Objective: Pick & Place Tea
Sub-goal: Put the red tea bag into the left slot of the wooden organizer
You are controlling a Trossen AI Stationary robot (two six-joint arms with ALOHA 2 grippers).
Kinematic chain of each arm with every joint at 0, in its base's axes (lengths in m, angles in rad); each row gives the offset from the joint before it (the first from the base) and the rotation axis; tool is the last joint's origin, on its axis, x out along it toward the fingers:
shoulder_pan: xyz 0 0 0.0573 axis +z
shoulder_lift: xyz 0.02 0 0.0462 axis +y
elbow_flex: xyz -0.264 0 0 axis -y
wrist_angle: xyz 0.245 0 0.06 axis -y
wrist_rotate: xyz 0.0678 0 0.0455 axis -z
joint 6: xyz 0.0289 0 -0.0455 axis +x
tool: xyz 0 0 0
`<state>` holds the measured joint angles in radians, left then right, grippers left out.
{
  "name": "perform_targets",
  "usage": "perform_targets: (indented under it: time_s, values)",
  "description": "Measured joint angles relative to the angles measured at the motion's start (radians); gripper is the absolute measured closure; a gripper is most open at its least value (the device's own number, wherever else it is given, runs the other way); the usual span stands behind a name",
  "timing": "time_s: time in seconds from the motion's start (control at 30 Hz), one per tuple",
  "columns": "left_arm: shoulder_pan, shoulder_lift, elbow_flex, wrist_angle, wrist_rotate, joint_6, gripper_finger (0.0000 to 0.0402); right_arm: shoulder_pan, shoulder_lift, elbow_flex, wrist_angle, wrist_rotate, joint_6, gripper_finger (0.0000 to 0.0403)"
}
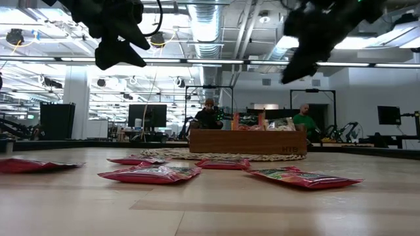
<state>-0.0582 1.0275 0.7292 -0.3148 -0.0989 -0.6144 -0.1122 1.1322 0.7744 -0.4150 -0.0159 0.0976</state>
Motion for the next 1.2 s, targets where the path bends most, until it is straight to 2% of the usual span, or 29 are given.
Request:
perform_targets:
  time_s: [0.13,0.27,0.43,0.6,0.87,1.1,1.2]
  values:
    - [0.000,0.000,0.000,0.001,0.001,-0.023,0.0206,0.068,-0.087,0.000,-0.196,-0.083,0.097,0.0250]
    - [0.000,0.000,0.000,0.002,0.001,-0.029,0.0206,0.171,-0.125,-0.002,-0.314,-0.091,0.215,0.0256]
    - [0.000,0.000,0.000,0.002,0.001,-0.030,0.0206,0.326,-0.108,-0.002,-0.262,-0.086,0.275,0.0261]
    - [0.000,0.000,0.000,0.002,0.000,-0.030,0.0206,0.422,-0.035,-0.001,-0.171,-0.068,0.303,0.0271]
    - [0.000,0.000,0.000,-0.019,-0.005,-0.030,0.0206,0.472,0.124,0.000,0.053,-0.075,0.219,0.0277]
    - [0.000,0.000,0.000,-0.089,-0.007,-0.052,0.0206,0.473,0.267,0.085,0.034,-0.145,0.089,0.0280]
    - [0.000,0.000,0.000,-0.118,-0.007,-0.056,0.0206,0.480,0.338,0.155,-0.037,-0.145,0.009,0.0283]
